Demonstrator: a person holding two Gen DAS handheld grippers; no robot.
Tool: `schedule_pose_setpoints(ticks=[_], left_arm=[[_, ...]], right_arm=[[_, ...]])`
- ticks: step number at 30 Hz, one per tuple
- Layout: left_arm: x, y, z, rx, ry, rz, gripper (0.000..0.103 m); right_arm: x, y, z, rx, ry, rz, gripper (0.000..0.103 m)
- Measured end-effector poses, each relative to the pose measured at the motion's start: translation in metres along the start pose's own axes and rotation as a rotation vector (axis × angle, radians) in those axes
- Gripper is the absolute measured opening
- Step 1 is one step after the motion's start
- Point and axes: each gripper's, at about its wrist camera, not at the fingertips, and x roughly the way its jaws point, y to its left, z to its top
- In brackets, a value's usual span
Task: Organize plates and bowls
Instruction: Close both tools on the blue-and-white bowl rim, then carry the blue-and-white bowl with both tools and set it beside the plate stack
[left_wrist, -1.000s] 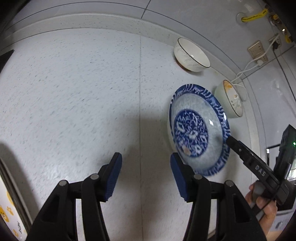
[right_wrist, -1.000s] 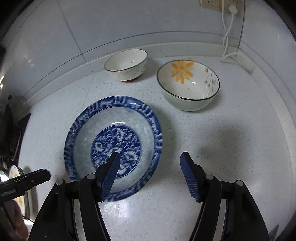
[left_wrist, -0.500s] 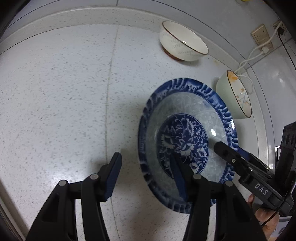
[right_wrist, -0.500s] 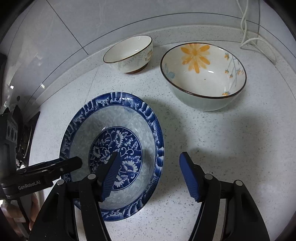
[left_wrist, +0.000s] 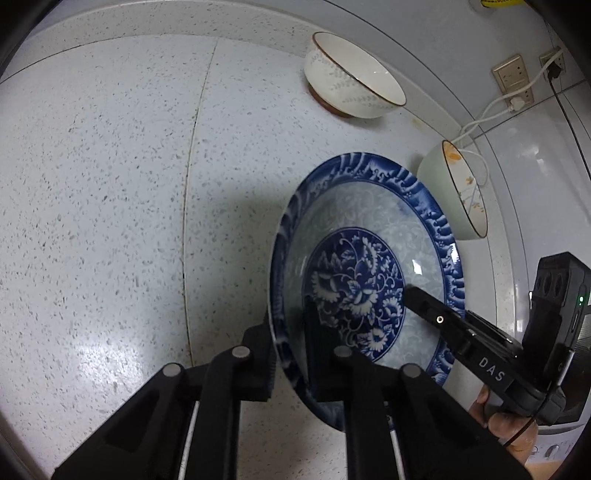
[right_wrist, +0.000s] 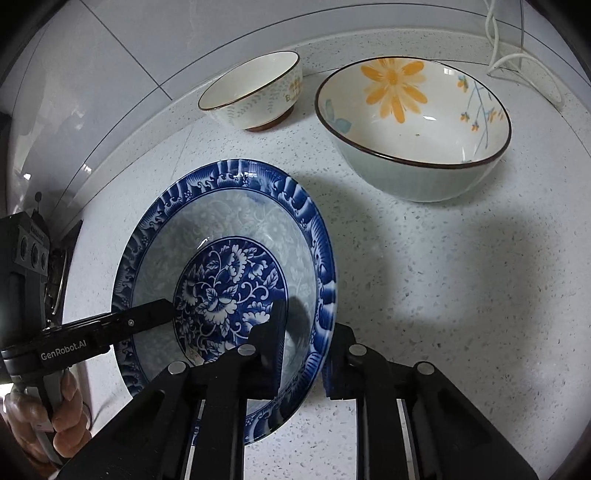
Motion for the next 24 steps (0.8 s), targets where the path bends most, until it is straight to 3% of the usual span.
schedule_pose_setpoints(ticks=[11,24], left_arm=[[-0.047,0.019,-0.029,-0.012,-0.049,0.001,0.012],[-0.112,0.075,-0.103,-0.052,-0.072,0.033,0.013]], right_arm=[[-0.02,0.03,-0.01,-0.035,-0.029,0.028,0.013],[-0.029,0.1,-0.067,-0.117,0.005,0.081,0.013]])
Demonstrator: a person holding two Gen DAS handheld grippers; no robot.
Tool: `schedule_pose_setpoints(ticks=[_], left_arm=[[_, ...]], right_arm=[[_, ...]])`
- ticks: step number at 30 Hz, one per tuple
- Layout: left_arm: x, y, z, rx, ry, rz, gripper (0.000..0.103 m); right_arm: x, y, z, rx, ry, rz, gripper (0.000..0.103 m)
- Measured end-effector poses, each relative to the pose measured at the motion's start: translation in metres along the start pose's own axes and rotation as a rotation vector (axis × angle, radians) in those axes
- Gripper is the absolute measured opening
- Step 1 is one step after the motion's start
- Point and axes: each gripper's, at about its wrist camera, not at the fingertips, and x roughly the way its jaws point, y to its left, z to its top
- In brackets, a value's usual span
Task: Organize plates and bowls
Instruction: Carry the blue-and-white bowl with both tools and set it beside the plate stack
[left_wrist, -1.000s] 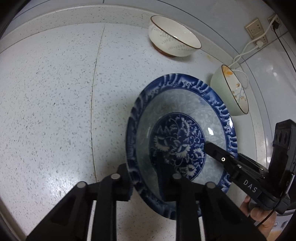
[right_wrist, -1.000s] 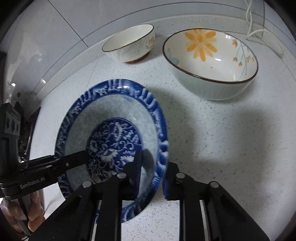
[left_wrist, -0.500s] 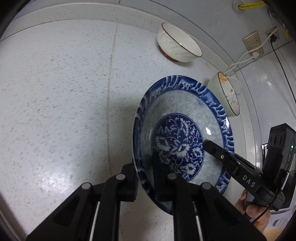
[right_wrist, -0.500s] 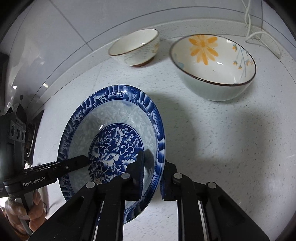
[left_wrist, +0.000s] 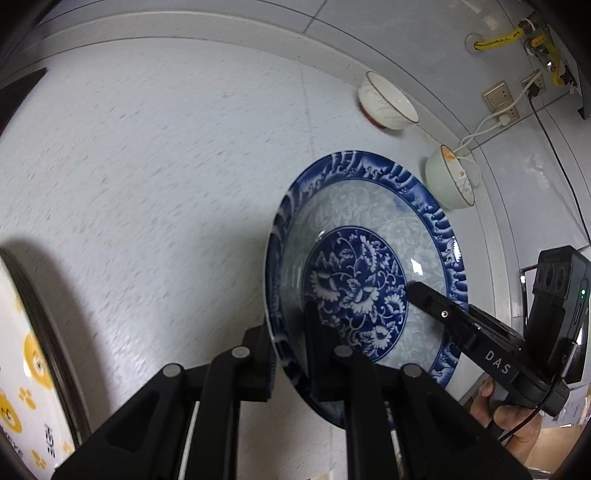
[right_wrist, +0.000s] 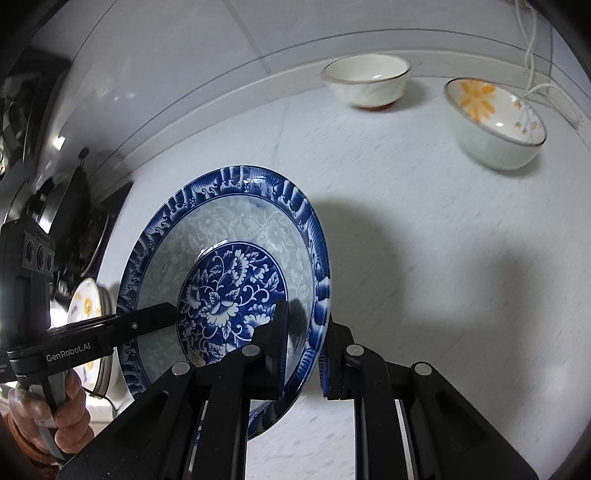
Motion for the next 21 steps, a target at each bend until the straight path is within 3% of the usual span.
schedule_pose_setpoints(ticks=[12,21], left_arm=[[0.01,0.029,-0.043,-0.012,0.069,-0.016,0.014],[0.023,0.01,-0.044,0.04,0.058,-0.01,0.014]], right_arm=[[0.016,0.019,-0.034,-0.003,0.079,-0.026,0.013],[0.019,0.009,-0.038,0.027,0.07,-0.051,0.013]])
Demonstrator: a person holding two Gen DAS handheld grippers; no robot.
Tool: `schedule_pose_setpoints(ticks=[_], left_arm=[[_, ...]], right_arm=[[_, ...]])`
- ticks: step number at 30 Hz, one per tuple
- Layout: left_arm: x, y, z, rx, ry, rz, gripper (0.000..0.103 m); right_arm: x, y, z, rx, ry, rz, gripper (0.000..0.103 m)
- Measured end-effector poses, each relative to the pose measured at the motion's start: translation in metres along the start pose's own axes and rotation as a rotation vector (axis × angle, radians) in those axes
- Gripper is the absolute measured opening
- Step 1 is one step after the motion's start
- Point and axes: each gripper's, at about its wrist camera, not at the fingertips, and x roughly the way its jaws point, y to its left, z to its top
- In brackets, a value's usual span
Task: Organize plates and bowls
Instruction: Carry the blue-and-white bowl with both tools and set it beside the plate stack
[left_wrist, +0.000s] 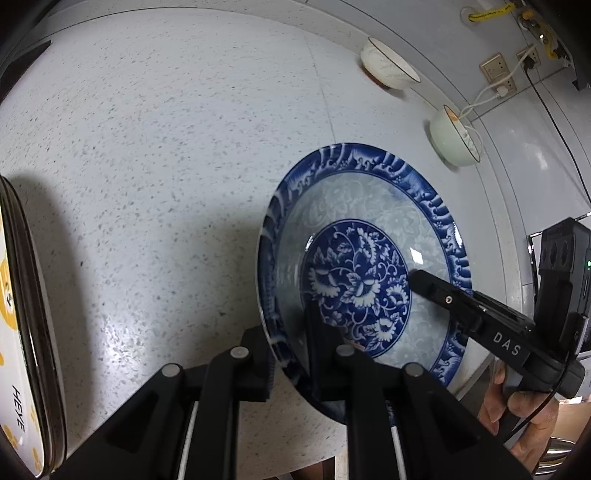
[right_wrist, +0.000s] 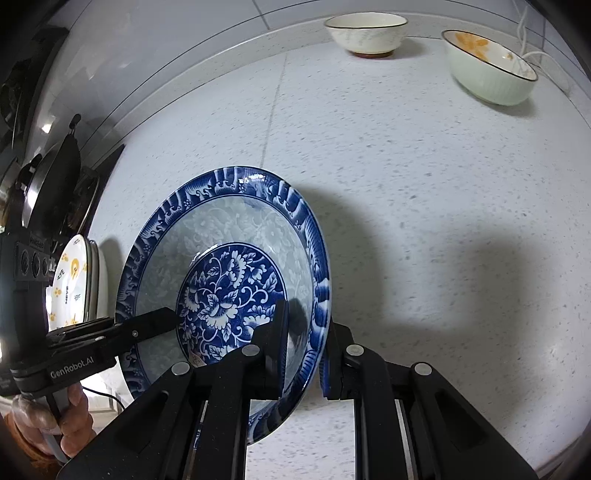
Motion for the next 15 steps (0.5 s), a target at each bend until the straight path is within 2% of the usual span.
schedule_pose_setpoints(ticks=[5,10,12,14,15], left_arm=[[0.0,-0.004,-0.001,0.04,0.003,0.021,0.015],[-0.004,-0.013,0.006,0.079,-0.05,0.065,0.015],[-0.008,-0.013,0.008,0.085,-0.064,0.072,0.018],[-0.013,-0.013,0.009,0.097,-0.086,0.087,0.028],[-0.015,-0.014,0.01,0.104,-0.098,0.095,0.028]], right_arm=[[0.005,0.002,-0.001,-0.014,0.003,0.0,0.014],[0.001,0.004,0.001,-0.035,-0.023,-0.005,0.016],[-0.001,0.004,0.001,-0.042,-0.029,-0.008,0.016],[-0.003,0.004,0.001,-0.046,-0.035,-0.008,0.016],[-0.004,0.003,0.001,-0.048,-0.038,-0.007,0.016]])
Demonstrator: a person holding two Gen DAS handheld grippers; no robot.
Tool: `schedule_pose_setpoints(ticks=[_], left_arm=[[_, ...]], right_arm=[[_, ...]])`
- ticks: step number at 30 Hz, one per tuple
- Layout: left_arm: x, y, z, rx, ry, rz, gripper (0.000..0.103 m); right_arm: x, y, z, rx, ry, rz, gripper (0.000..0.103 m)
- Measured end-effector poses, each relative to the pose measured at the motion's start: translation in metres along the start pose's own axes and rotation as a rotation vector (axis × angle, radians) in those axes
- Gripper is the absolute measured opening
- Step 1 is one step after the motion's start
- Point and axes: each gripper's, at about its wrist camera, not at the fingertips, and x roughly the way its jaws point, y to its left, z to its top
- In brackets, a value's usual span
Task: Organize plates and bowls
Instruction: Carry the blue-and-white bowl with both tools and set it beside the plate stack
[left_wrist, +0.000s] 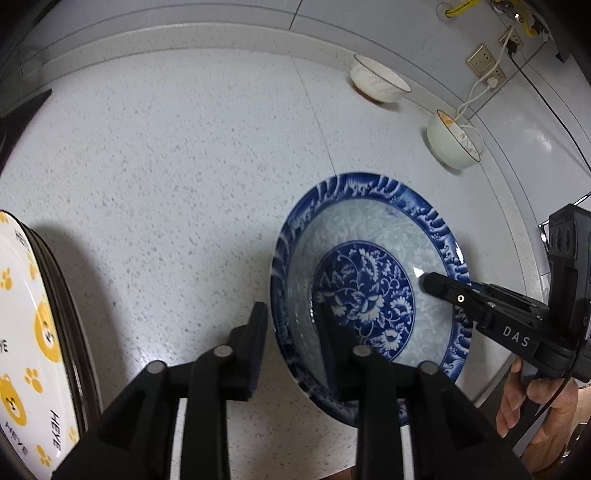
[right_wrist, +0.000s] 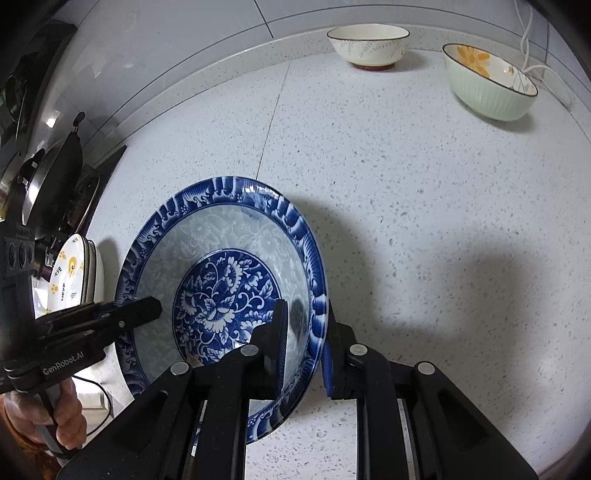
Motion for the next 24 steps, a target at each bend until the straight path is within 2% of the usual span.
schedule_pose_setpoints(ticks=[6,24], left_arm=[[-0.003,0.0,0.005,0.0,-0.014,0.01,0.029],[0.01,0.004,-0.003,-0.032,0.029,0.021,0.029]], right_arm=[[-0.002,-0.003,0.0,-0.005,-0.003,0.007,0.016],[0.001,-0.008,0.004,-0.013,0.009,0.036,0.016]])
